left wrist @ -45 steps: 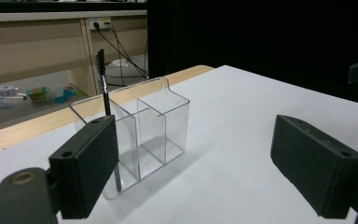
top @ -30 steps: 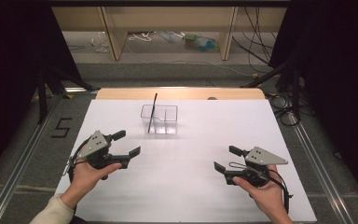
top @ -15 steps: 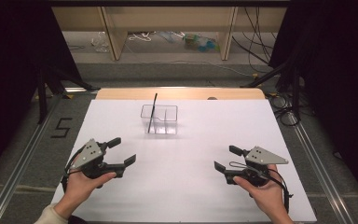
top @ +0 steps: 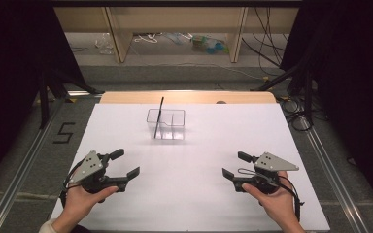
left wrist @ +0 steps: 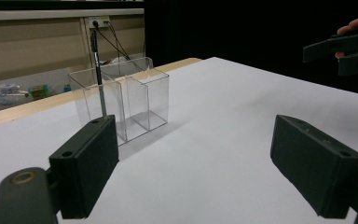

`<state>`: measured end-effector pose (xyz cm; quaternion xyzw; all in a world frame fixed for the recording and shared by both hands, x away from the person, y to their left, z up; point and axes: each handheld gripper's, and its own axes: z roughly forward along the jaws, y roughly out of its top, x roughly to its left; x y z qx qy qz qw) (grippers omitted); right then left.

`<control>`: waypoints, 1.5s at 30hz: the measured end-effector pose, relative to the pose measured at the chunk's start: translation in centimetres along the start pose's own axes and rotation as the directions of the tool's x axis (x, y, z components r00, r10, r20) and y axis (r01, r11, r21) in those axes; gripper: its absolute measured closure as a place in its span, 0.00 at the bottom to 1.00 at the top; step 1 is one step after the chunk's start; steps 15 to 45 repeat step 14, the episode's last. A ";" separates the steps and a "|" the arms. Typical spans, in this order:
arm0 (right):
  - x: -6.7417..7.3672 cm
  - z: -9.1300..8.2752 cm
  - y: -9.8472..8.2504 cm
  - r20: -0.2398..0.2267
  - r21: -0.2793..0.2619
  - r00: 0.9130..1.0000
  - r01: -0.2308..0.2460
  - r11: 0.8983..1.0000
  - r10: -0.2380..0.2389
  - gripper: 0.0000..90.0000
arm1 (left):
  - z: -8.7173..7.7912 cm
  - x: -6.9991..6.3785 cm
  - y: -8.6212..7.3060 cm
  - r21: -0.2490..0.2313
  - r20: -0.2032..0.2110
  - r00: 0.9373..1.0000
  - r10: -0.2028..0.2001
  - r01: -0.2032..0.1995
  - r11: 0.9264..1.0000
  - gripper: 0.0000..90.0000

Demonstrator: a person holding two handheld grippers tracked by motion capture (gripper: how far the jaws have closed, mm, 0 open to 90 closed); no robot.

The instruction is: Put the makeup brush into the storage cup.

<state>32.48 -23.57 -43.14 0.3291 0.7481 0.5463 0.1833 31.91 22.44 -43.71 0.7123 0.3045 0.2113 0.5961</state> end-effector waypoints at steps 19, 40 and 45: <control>-0.2 -0.1 0.0 0.011 -0.001 1.000 0.019 1.000 -0.019 0.21 | 0.3 0.1 -0.2 0.011 0.003 1.000 -0.005 0.005 1.000 0.17; -0.2 -0.1 0.0 0.011 -0.001 1.000 0.019 1.000 -0.019 0.21 | 0.3 0.1 -0.2 0.011 0.003 1.000 -0.005 0.005 1.000 0.17; -0.2 -0.1 0.0 0.011 -0.001 1.000 0.019 1.000 -0.019 0.21 | 0.3 0.1 -0.2 0.011 0.003 1.000 -0.005 0.005 1.000 0.17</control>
